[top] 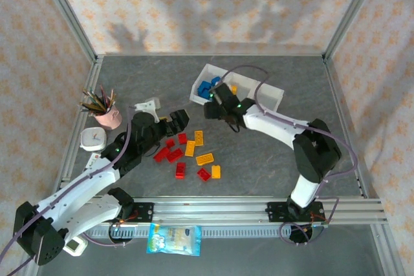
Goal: Sort the legos into containers by color
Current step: Pick up the lego from the center of the table.
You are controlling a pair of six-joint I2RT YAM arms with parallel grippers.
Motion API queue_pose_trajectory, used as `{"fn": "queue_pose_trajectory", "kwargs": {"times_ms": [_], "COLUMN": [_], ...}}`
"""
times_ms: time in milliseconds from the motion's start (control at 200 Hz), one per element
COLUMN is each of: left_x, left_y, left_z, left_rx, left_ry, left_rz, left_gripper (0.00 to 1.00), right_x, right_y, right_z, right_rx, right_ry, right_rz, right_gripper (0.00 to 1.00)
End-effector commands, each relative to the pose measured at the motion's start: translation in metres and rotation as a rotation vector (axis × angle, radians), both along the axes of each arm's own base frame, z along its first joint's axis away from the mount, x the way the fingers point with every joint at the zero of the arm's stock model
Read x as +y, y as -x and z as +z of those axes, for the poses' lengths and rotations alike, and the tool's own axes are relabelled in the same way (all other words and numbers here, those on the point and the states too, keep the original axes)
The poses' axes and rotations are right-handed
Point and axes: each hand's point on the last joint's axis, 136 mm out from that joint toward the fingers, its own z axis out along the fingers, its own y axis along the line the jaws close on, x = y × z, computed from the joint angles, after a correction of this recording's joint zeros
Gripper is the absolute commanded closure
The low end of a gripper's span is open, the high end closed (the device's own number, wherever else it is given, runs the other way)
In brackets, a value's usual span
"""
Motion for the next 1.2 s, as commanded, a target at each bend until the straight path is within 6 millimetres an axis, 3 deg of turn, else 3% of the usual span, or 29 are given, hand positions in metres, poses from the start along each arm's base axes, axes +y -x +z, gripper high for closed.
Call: {"fn": "queue_pose_trajectory", "kwargs": {"times_ms": [0, 115, 310, 821, 986, 1196], "left_x": [0.018, 0.026, 0.035, 0.039, 0.039, 0.037], "left_y": [0.012, 0.019, 0.028, 0.031, 0.031, 0.029], "left_z": [-0.019, -0.024, -0.030, -0.039, -0.040, -0.037], "left_rx": [0.060, 0.066, 0.081, 0.093, 0.093, 0.082], "left_ry": [-0.053, -0.054, -0.049, -0.046, -0.048, -0.038], "left_rz": [0.043, 0.062, 0.084, 0.098, 0.098, 0.091], "left_gripper": [0.01, 0.01, 0.01, 0.01, 0.01, 0.01], "right_x": [0.015, 0.030, 0.050, 0.063, 0.059, 0.049], "right_y": [0.025, 0.042, 0.052, 0.042, 0.042, 0.043], "right_z": [-0.007, -0.023, -0.046, -0.086, -0.094, -0.085], "right_rx": [0.035, 0.062, 0.103, 0.134, 0.144, 0.116], "right_ry": [-0.033, -0.040, -0.052, 0.024, 0.066, 0.080], "right_rz": [0.011, 0.026, 0.025, 0.012, 0.006, -0.009], "right_gripper": [0.24, 0.22, 0.20, 0.30, 0.39, 0.58]}}
